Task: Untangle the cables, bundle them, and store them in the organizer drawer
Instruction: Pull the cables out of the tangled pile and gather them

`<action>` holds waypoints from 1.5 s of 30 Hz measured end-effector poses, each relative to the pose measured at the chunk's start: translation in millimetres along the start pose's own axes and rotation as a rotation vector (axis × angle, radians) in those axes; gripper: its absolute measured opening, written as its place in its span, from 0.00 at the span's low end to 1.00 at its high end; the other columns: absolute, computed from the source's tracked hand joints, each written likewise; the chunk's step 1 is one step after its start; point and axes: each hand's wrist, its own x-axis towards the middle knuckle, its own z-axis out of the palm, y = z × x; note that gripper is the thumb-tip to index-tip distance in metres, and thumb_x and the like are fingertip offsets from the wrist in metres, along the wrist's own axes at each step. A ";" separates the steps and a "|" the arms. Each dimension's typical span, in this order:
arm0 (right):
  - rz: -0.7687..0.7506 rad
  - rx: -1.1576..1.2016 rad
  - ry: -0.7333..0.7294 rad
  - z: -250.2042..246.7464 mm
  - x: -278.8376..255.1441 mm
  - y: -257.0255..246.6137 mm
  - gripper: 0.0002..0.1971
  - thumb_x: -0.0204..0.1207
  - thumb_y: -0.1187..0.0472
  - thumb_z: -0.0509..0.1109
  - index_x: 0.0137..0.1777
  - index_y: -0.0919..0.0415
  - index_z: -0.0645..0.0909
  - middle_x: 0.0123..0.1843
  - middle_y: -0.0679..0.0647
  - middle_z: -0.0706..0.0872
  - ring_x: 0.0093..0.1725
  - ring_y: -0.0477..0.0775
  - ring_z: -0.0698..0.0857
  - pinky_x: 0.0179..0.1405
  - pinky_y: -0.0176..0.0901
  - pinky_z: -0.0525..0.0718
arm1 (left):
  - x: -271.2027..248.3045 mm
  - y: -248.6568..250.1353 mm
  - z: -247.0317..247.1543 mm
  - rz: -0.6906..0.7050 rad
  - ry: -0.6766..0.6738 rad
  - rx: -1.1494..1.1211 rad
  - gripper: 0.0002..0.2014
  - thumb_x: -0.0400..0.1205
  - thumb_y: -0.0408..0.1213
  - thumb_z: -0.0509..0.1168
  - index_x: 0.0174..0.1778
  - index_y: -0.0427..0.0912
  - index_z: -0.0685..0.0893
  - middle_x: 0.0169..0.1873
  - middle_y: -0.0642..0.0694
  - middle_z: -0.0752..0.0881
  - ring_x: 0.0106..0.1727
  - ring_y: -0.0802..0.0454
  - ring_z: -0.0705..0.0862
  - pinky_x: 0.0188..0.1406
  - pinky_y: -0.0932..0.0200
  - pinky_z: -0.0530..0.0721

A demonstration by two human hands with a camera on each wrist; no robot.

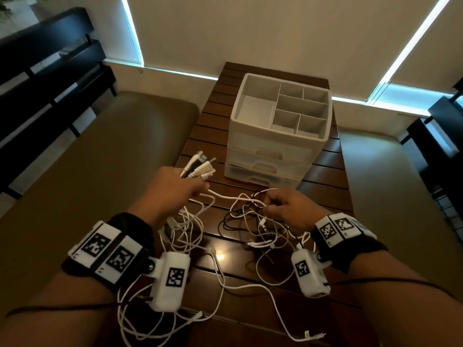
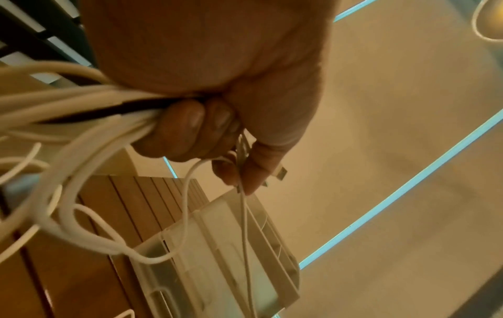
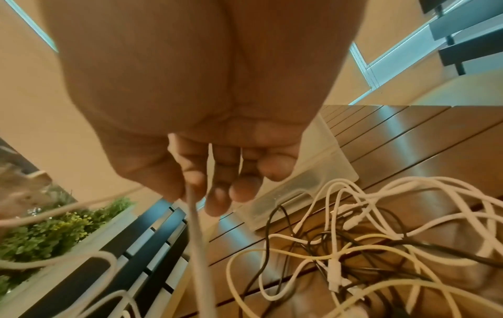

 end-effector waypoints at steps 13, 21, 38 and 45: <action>0.134 0.579 0.097 -16.3 -27.6 18.5 0.05 0.80 0.71 0.66 0.54 0.66 0.77 0.33 0.61 0.84 0.29 0.55 0.85 0.28 0.44 0.85 | 11.0 -10.5 -13.7 -0.125 -0.155 0.086 0.05 0.71 0.24 0.72 0.35 0.37 0.85 0.19 0.48 0.76 0.19 0.54 0.69 0.17 0.65 0.66; 0.151 0.538 -0.316 27.4 -38.1 -4.3 0.08 0.79 0.69 0.67 0.57 0.64 0.77 0.38 0.60 0.89 0.31 0.52 0.88 0.27 0.38 0.84 | 13.1 -26.1 -6.1 -0.142 -0.306 0.438 0.07 0.70 0.29 0.77 0.34 0.39 0.85 0.22 0.46 0.81 0.19 0.54 0.76 0.16 0.64 0.72; 0.293 -0.581 -0.195 107.7 12.5 48.2 0.13 0.80 0.58 0.65 0.62 0.59 0.82 0.60 0.55 0.86 0.59 0.56 0.85 0.58 0.48 0.83 | 14.9 -53.9 0.3 -0.234 -0.622 -0.096 0.14 0.78 0.45 0.70 0.41 0.40 0.74 0.21 0.50 0.69 0.20 0.55 0.62 0.16 0.64 0.63; 0.254 -0.459 -0.234 79.9 13.4 33.5 0.11 0.81 0.55 0.65 0.56 0.60 0.83 0.55 0.56 0.86 0.53 0.56 0.85 0.49 0.45 0.83 | 22.4 -57.9 9.7 -0.240 -0.640 -0.141 0.12 0.81 0.45 0.67 0.46 0.40 0.74 0.21 0.51 0.68 0.19 0.57 0.61 0.15 0.65 0.63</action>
